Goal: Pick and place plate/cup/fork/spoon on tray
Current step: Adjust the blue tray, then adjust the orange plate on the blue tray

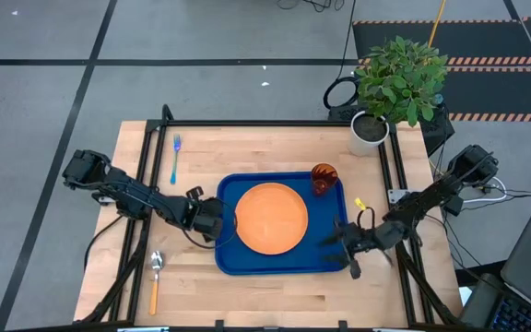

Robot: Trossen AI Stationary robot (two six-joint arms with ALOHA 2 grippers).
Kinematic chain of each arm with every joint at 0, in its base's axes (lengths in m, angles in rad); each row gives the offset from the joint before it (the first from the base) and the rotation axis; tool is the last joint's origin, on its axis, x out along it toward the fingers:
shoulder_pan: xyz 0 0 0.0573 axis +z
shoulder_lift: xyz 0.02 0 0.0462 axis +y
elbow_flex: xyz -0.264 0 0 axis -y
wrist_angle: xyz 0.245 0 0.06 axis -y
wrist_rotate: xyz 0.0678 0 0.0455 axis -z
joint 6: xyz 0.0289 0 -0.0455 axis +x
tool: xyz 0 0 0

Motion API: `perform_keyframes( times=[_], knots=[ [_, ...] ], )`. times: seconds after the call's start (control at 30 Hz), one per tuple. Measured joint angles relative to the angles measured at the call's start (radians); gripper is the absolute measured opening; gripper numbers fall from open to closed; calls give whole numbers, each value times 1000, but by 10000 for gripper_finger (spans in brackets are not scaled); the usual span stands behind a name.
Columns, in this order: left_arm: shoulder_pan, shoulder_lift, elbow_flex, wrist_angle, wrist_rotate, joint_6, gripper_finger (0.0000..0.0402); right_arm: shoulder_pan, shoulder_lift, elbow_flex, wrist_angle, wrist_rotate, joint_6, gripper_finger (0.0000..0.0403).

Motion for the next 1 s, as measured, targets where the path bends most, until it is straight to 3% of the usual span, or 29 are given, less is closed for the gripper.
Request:
perform_keyframes(
  times=[0.13, 0.23, 0.33, 0.53, 0.63, 0.8, 1.0],
  knots=[
    [0, 0, 0, 58, -2, 24, 81, -56, 7, 0, 278, -3, -284, 169],
    [0, 0, 0, 68, -2, 51, 81, -97, 4, 1, 364, 1, -370, 169],
    [0, 0, 0, 68, -2, 65, 81, -129, 0, 28, 192, 26, -363, 169],
    [-8, 0, 0, 54, -2, 65, 81, -159, 40, 191, -505, 185, -222, 169],
    [-8, 0, 0, 35, 0, 50, 81, -159, 78, 268, -723, 235, -182, 169],
    [-8, 0, 0, 32, 26, 45, 81, -179, 154, 357, -781, 228, -216, 169],
    [-8, 0, 0, 32, 28, 37, 81, -234, 271, 514, -846, 123, -323, 169]
  ],
)
